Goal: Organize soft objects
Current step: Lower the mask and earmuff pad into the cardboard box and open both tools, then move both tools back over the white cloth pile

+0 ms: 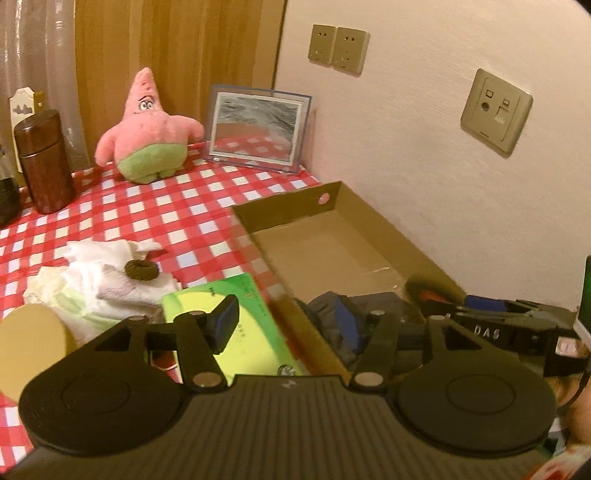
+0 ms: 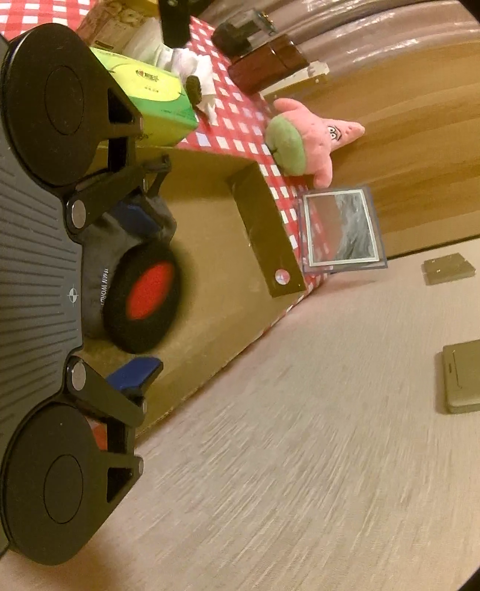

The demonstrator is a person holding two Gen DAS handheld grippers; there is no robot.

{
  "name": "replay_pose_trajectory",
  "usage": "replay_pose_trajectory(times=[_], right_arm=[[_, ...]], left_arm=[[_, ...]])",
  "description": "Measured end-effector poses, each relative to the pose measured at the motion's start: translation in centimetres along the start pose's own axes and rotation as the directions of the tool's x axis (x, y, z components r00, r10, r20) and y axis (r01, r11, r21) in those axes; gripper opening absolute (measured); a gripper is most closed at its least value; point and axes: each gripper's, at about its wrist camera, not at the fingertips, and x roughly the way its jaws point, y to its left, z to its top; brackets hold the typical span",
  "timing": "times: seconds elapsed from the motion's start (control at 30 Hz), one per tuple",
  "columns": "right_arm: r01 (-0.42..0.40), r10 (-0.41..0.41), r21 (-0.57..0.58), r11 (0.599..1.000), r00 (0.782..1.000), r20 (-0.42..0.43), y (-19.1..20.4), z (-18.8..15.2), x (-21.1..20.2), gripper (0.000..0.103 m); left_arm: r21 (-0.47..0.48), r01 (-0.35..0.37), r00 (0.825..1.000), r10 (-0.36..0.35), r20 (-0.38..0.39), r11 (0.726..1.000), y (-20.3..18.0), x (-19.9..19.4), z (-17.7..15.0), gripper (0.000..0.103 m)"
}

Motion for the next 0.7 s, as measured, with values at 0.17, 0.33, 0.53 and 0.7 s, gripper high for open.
replay_pose_trajectory(times=[0.17, 0.33, 0.53, 0.7], right_arm=[[0.011, -0.011, -0.016, 1.000, 1.000, -0.008, 0.1, -0.4, -0.6, 0.078], [0.024, -0.025, -0.035, 0.999, 1.000, -0.015, 0.4, -1.2, -1.7, 0.078], [0.013, -0.014, -0.061, 0.998, 1.000, -0.008, 1.6, -1.6, -3.4, 0.078], [-0.002, 0.003, -0.084, 0.996, 1.000, 0.012, 3.2, -1.5, -5.3, 0.078]], left_arm=[[-0.007, -0.025, 1.000, 0.025, 0.002, 1.000, 0.6, -0.9, -0.9, 0.061], [-0.003, -0.043, 0.999, 0.043, 0.008, 0.999, 0.9, -2.0, -1.6, 0.065], [-0.008, -0.072, 0.997, 0.072, 0.023, 0.997, 1.2, -4.0, -2.6, 0.071], [-0.023, -0.104, 0.994, 0.105, 0.030, 0.994, 1.9, -6.4, -3.9, 0.077]])
